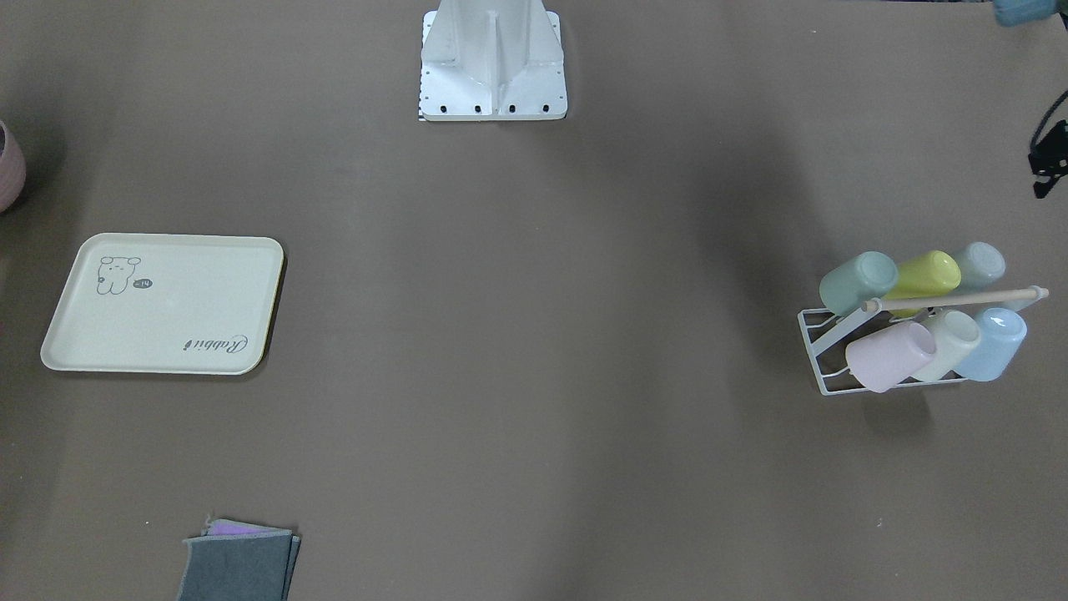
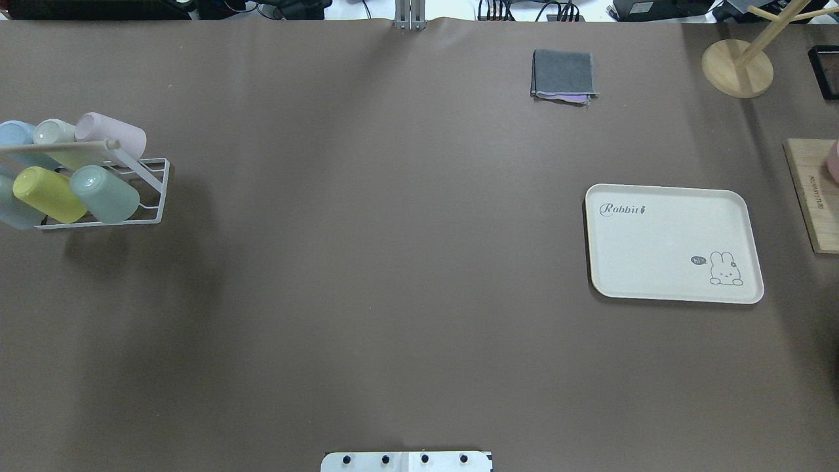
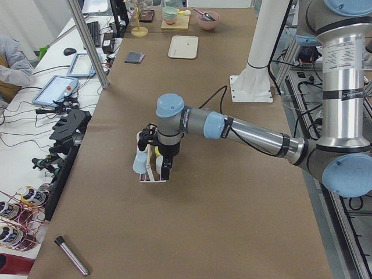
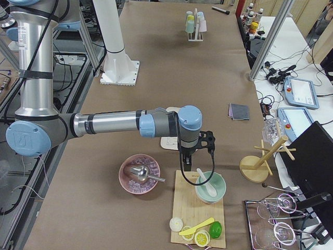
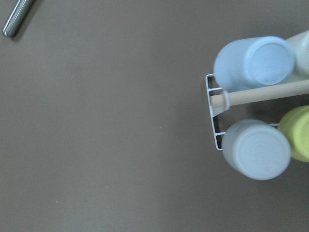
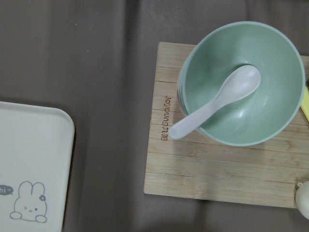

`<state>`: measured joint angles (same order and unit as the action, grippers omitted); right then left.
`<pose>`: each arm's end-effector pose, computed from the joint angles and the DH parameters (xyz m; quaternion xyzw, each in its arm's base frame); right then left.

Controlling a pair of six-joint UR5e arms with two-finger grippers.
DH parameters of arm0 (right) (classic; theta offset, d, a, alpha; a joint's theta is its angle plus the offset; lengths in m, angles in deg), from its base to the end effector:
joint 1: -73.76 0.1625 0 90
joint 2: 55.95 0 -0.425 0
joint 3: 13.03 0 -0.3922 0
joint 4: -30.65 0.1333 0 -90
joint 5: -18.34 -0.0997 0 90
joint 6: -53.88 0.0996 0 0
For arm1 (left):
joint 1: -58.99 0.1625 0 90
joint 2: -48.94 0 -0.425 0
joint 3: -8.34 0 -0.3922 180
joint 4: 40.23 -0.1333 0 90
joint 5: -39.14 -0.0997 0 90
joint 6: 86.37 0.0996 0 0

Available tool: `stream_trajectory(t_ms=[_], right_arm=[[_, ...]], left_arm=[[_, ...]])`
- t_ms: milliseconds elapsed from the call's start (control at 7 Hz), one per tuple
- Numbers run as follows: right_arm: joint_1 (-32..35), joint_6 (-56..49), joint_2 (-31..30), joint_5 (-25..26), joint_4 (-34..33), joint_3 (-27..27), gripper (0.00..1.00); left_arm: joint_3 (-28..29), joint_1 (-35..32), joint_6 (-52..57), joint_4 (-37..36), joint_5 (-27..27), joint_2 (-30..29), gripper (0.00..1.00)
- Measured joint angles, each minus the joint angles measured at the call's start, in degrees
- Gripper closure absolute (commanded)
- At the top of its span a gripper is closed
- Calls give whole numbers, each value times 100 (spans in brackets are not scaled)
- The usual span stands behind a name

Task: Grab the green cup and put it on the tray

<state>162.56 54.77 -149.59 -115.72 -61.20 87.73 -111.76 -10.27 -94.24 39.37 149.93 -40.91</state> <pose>0.0542 -0.4693 0.6001 0.0358 -0.3754 -0.0197 0.9260 0.0727 -0.4685 0.4461 0.1179 0.2136 0.1391 0.9598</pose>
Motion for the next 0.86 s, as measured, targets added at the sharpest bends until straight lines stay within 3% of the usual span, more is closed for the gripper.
stream_trajectory(t_ms=[429, 571, 857], right_arm=[[4, 3, -121, -15, 30, 25, 0], [5, 28, -142, -2, 34, 74, 0], [-137, 713, -114, -3, 87, 235, 0]], left_arm=[[-662, 2464, 216, -1242, -2891, -1252, 2], [-744, 2883, 908, -1501, -3620, -1538, 2], [-337, 3441, 3730, -1753, -5187, -2103, 2]])
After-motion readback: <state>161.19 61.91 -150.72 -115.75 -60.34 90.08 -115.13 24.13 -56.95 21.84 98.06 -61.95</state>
